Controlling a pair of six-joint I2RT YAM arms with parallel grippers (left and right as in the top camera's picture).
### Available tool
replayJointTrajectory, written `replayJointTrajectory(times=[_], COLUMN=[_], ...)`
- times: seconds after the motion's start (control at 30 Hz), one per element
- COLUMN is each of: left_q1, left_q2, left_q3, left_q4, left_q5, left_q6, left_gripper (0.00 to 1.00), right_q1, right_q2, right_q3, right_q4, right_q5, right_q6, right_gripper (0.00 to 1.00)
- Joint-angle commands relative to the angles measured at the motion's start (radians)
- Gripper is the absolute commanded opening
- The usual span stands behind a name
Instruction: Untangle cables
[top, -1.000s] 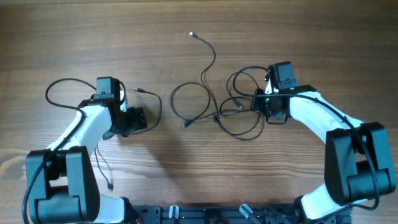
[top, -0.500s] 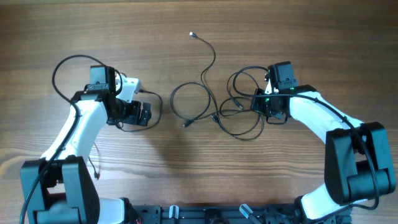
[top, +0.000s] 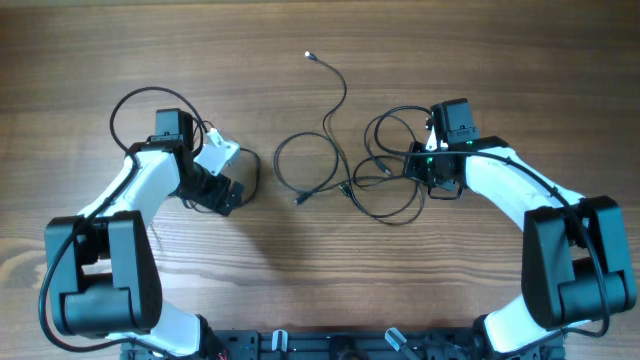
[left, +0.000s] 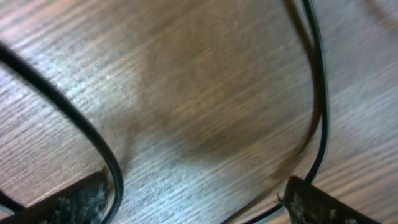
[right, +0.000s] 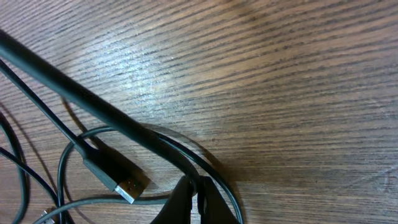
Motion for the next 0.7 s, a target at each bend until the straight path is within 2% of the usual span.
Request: replayJointTrajectory(times=[0.0,0.03,0.23,0.37,0.43,0.47,0.5,0.57,0.67], left_q1=[-0.001,0.0,0.0,0.003,0.032,0.042,0.053,0.066,0.1], left_q2=[0.032,0.032,-0.064,-0.095,-0.094,-0.094,-0.094,-0.093,-0.032], left_q3=[-0.019,-0.019,0.092,0.104,0.104,0.104,0.104,0.104,0.104], left_q4=[0.0,0.025,0.129,0.532,0.798,0.831,0.832,0.758,0.648], left_q5=[-0.006,-0.023,-0.206,-0.509,-0.484,-0.436,-0.369,-0.338,-0.326], left_q6=[0.109,0.116,0.078,0.079,0.079,0.079,0.079,0.077,-0.009], left_gripper=[0.55,0.04,0.04,0.04,0.04,0.04,0.04,0.04,0.04], right_q1=[-0.007,-0.007,-0.007,-0.007,-0.007,-0.007,-0.007,-0.007,-0.007], right_q2=[0.015,0.015,0.015,0.015,0.015,0.015,0.015,0.015,0.015], right_q3=[0.0,0.0,-0.001,-0.001,-0.001,-0.001,-0.001,-0.001,-0.001], right_q4=[0.005,0.005,0.009,0.008,0.009,0.011,0.013,0.013,0.018], right_q5=[0.013,0.013,0.008,0.005,0.006,0.006,0.006,0.006,0.006], right_q6=[0.0,0.0,0.0,-0.002,-0.003,-0.003,-0.003,-0.002,-0.003], right_gripper=[0.07,0.07,0.07,0.07,0.07,0.07,0.07,0.07,0.07])
